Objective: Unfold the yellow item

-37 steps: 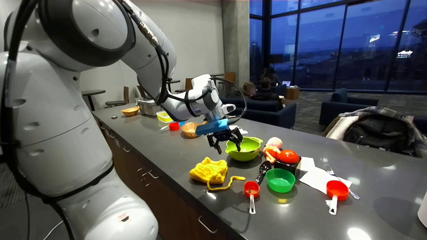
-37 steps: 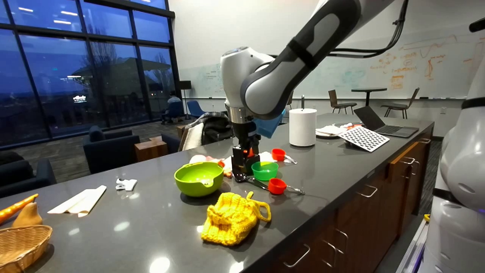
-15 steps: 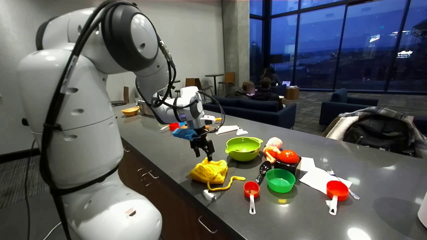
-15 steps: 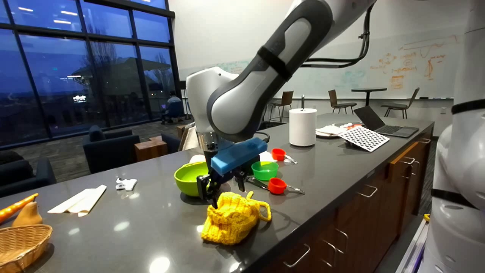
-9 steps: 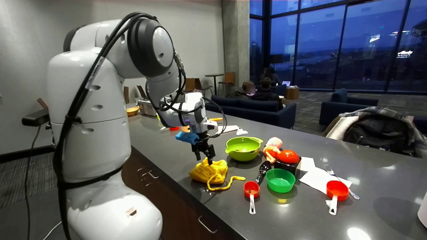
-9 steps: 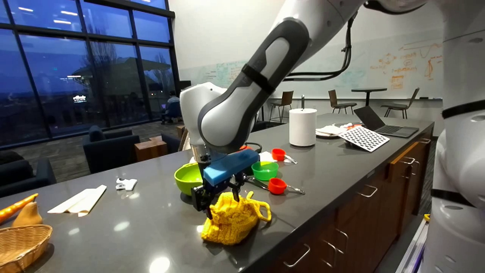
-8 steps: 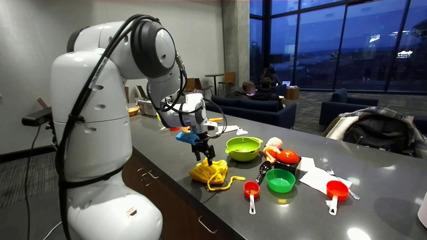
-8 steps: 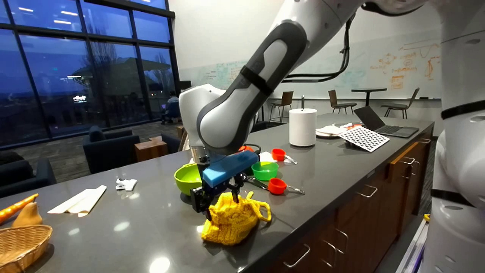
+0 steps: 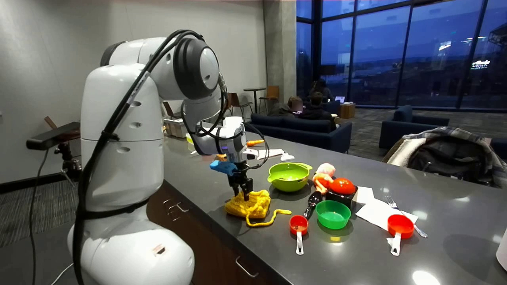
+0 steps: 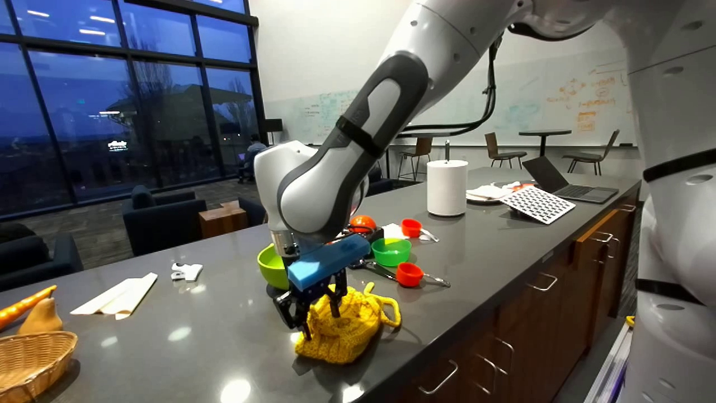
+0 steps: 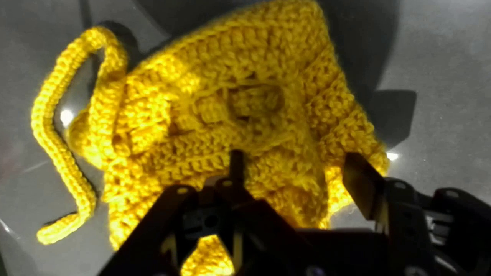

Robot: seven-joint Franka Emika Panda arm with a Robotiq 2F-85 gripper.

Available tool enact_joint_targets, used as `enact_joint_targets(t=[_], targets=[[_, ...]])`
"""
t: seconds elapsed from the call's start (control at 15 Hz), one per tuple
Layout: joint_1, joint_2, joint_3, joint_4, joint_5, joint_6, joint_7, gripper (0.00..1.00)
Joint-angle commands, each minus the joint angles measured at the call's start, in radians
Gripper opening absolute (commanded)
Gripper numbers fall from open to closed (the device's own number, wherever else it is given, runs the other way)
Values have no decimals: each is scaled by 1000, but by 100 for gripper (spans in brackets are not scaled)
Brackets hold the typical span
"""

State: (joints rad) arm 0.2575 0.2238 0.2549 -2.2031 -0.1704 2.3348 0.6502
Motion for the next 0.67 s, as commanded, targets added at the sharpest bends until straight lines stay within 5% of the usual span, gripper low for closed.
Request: enact_joint_targets(t=[0.0,0.33,0.6], targets=[[32,15,-25,18,22,9,-10,37],[49,18,-30,25,16,2,-9,1],[76,2,-30,40,-22,-31,6,1]])
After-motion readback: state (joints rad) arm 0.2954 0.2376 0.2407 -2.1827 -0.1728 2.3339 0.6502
